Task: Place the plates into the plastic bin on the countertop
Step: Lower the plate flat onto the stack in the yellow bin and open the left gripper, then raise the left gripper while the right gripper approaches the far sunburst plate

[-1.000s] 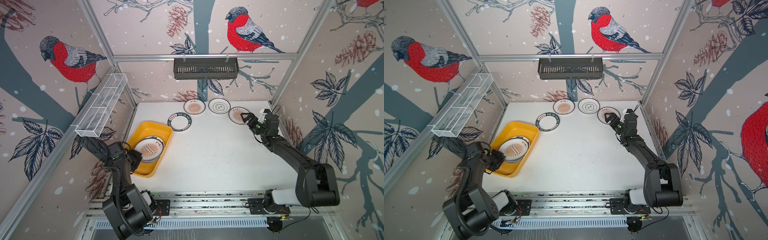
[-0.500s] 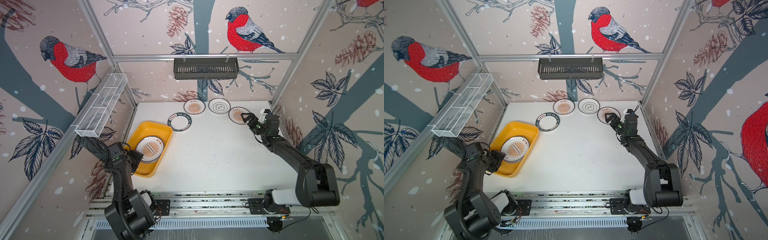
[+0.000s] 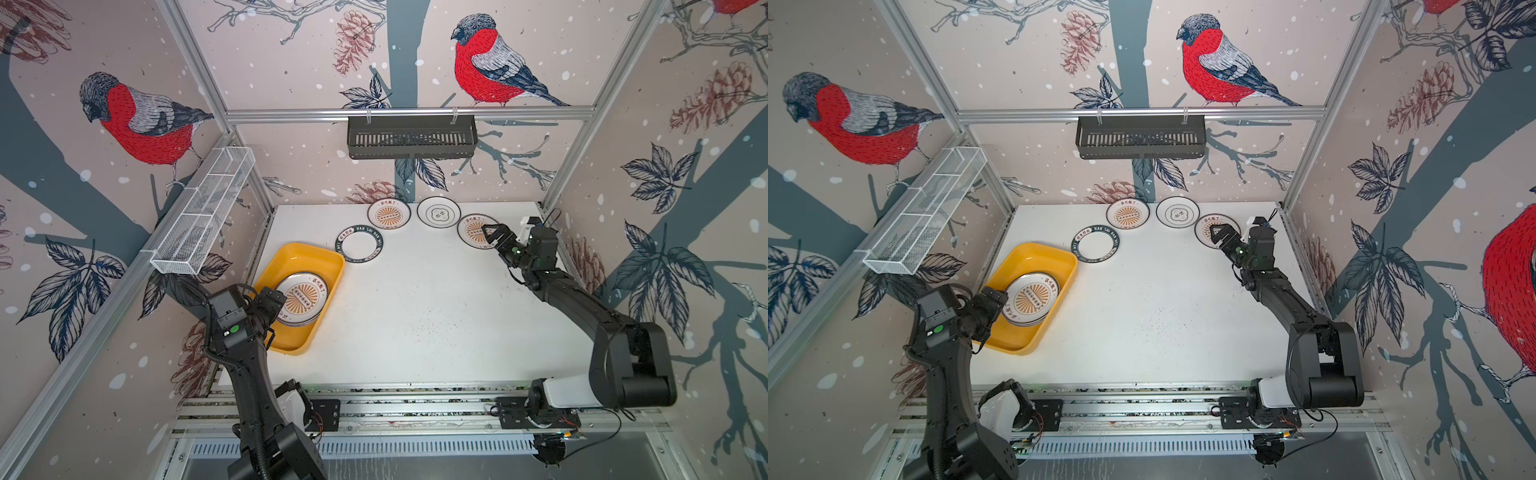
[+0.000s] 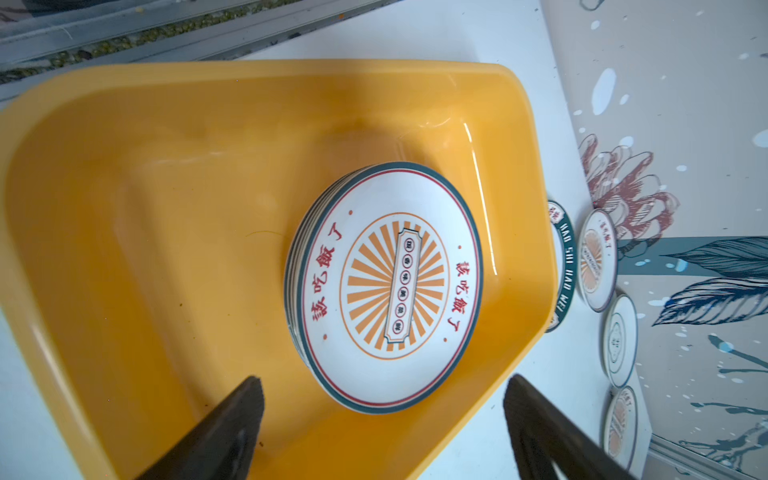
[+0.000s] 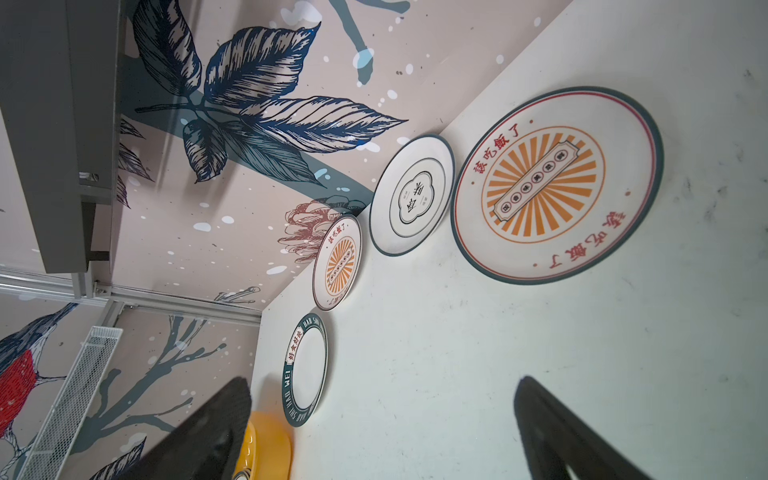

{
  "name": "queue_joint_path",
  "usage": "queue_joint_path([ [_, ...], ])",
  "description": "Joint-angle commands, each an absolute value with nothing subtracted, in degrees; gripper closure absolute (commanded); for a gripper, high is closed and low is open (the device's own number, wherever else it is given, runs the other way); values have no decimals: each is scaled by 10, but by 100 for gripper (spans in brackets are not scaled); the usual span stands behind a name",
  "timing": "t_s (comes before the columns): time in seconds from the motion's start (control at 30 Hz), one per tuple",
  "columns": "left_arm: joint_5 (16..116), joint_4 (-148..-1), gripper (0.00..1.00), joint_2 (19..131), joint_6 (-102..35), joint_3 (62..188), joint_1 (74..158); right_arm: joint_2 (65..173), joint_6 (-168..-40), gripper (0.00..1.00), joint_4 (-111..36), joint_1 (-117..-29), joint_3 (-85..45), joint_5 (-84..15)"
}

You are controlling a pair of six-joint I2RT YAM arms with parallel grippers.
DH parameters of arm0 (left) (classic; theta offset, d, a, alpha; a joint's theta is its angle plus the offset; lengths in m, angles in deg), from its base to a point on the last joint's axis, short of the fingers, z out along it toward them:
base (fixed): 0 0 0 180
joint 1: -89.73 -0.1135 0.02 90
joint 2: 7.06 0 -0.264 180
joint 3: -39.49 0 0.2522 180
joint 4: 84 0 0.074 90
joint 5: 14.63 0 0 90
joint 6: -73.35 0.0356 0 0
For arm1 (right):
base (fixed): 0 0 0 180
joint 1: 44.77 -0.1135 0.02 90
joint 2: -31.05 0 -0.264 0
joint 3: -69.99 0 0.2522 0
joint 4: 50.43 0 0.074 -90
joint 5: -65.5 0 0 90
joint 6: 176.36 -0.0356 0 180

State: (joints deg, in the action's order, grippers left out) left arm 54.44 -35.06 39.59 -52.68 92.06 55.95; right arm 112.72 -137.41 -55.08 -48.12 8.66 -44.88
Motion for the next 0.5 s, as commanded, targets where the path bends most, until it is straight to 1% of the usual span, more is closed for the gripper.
queue_joint_path([
  [0.0, 527, -341, 5, 360, -549, 925, 559, 1135, -1379, 0, -557, -481, 74, -443],
  [0.13, 521, -333, 4, 328, -538, 943, 559, 1141, -1377, 0, -544, -481, 63, -430],
  [0.3, 411, -402, 4, 307, -537, 938, 562, 1144, -1377, 1, -534, -478, 53, -421],
  [0.47, 366, -445, 4, 288, -543, 951, 581, 1145, -1377, 1, -526, -478, 47, -415],
])
